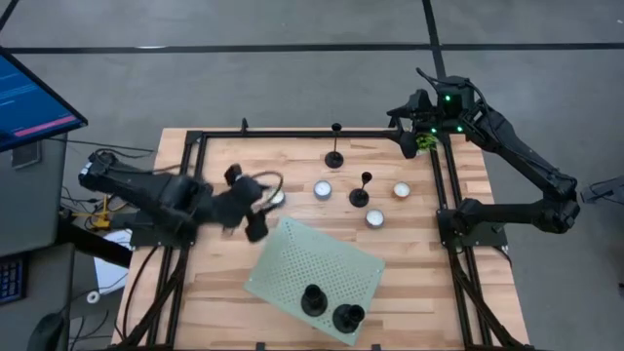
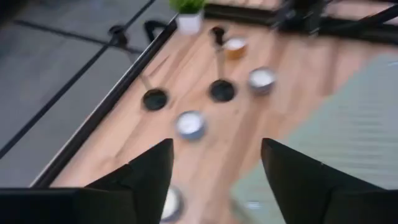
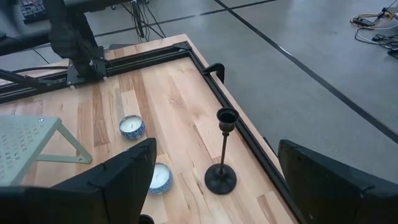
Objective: Pick & Place candle stick holders
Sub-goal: Put the blue patterned scented candle on the shelf
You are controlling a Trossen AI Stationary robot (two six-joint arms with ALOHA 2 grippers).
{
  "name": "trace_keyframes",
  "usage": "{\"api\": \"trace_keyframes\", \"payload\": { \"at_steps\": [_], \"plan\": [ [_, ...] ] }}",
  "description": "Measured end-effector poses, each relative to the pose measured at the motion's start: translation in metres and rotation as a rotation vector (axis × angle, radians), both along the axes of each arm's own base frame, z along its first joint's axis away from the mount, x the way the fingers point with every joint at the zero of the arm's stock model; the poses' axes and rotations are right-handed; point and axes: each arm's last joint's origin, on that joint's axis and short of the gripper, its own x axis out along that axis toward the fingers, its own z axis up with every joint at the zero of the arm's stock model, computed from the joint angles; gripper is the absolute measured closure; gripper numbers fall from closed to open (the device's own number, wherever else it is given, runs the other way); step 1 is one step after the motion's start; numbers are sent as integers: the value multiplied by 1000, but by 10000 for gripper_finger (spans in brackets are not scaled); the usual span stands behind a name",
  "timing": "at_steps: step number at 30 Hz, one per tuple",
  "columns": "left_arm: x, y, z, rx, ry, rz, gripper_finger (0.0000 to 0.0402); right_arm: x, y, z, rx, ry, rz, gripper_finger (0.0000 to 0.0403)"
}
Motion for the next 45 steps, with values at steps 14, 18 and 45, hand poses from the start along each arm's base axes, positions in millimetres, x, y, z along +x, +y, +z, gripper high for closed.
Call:
{"api": "trace_keyframes", "payload": {
  "at_steps": [14,18,45],
  "plan": [
    [-10,80,-85,-85,266,-68,96,0,-1,0,41,-14,-45,76],
    [-16,91,-108,-28,225,-101,96,0,-2,1,35,-23,-85,76],
    [21,140,-205,-64,146,-294,96,15,-23,-15,134,5,-132,76]
  ]
}}
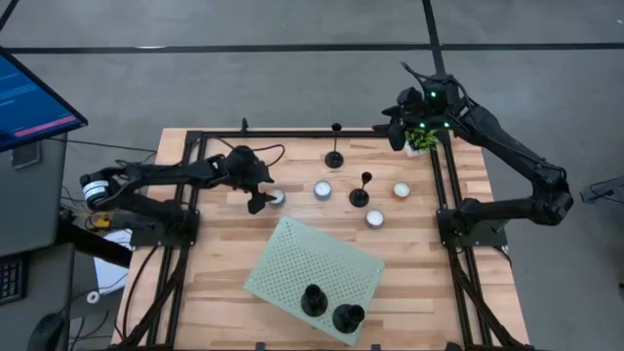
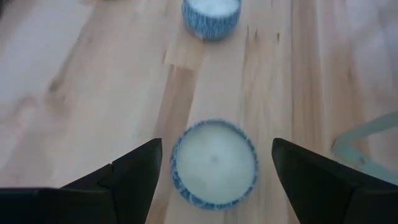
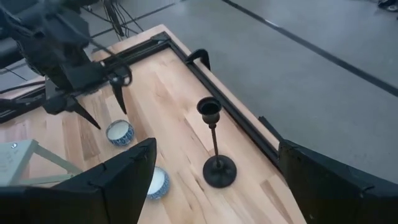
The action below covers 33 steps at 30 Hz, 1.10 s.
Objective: Pick & Place candle stick holders
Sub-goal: Put the blue patterned scented candle on the shelf
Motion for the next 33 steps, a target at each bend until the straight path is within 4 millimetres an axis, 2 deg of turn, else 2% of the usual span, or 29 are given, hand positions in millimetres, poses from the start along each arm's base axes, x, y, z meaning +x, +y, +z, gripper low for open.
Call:
{"api": "trace_keyframes", "payload": {
  "at_steps": [6,13,21,33],
  "plan": [
    [10,5,-4,40,-35,-18,96,-12,1,7,-12,-29,-39,76],
    [18,9,-15,35,-27,-17,96,-17,-1,6,15,-25,-74,76],
    [23,2,-17,30,-24,-54,96,-17,-1,5,22,-18,-74,76],
    [12,-5,-37,77,-72,-30,96,-17,-1,5,22,-18,-74,76]
  ]
}}
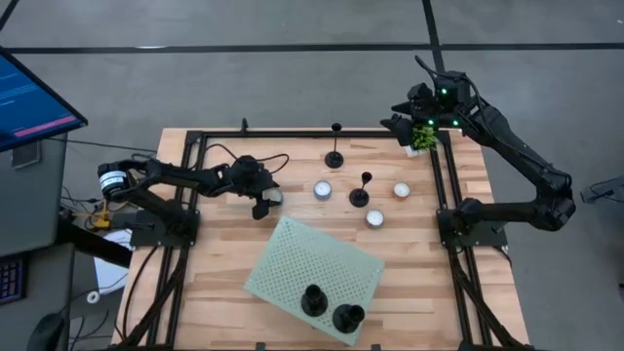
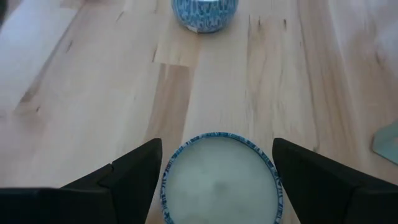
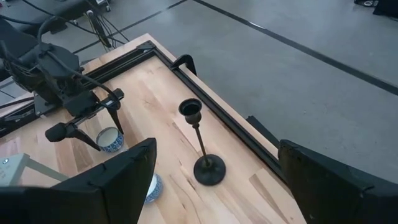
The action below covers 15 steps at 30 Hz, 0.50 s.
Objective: Pick & Place candle stick holders
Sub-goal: Put the blue patterned scented candle on the shelf
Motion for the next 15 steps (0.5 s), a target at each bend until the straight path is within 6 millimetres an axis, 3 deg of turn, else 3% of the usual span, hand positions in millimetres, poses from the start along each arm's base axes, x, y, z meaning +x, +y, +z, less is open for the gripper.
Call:
{"api": "trace_keyframes", "payload": {
  "at_steps": [15],
  "plan": [
    [-13,-6,-19,-12,46,11,96,0,0,0,0,0,0,76]
  ]
}}
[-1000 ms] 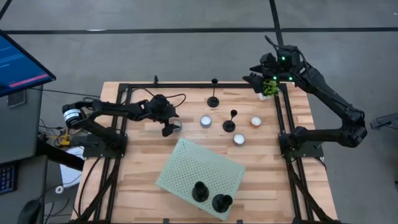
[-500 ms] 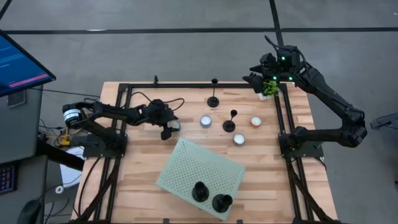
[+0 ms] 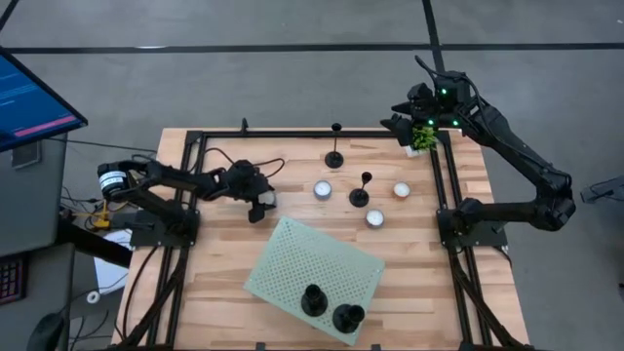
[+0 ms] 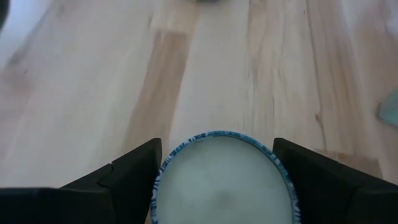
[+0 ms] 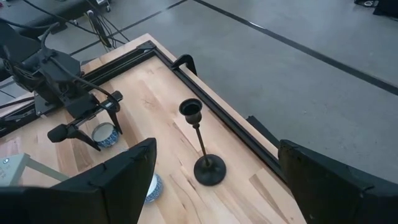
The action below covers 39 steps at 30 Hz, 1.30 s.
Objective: Pick & Place candle stick holders
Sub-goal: Put the blue patterned scented candle on the shelf
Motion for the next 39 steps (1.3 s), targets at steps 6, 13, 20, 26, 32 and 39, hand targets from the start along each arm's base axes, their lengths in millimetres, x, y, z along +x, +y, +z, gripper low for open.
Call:
{"api": "trace_keyframes", "payload": {
  "at_steps": [6,13,20,26,32,39],
  "plan": [
    [-5,-2,-7,-24,26,17,96,0,0,0,0,0,0,76],
    [-12,-5,-15,-25,49,43,111,0,0,0,-5,6,4,76],
    [-22,-8,-21,-44,54,79,107,-5,-4,0,-9,9,-20,76],
    [-26,-10,-8,-6,4,113,112,-7,-6,0,-9,10,-31,76],
    [-30,-10,18,41,-144,155,111,-7,-6,-1,-7,12,-31,76],
    [-27,-15,66,56,-362,147,110,-7,-6,-1,-9,13,-29,76]
  ]
}}
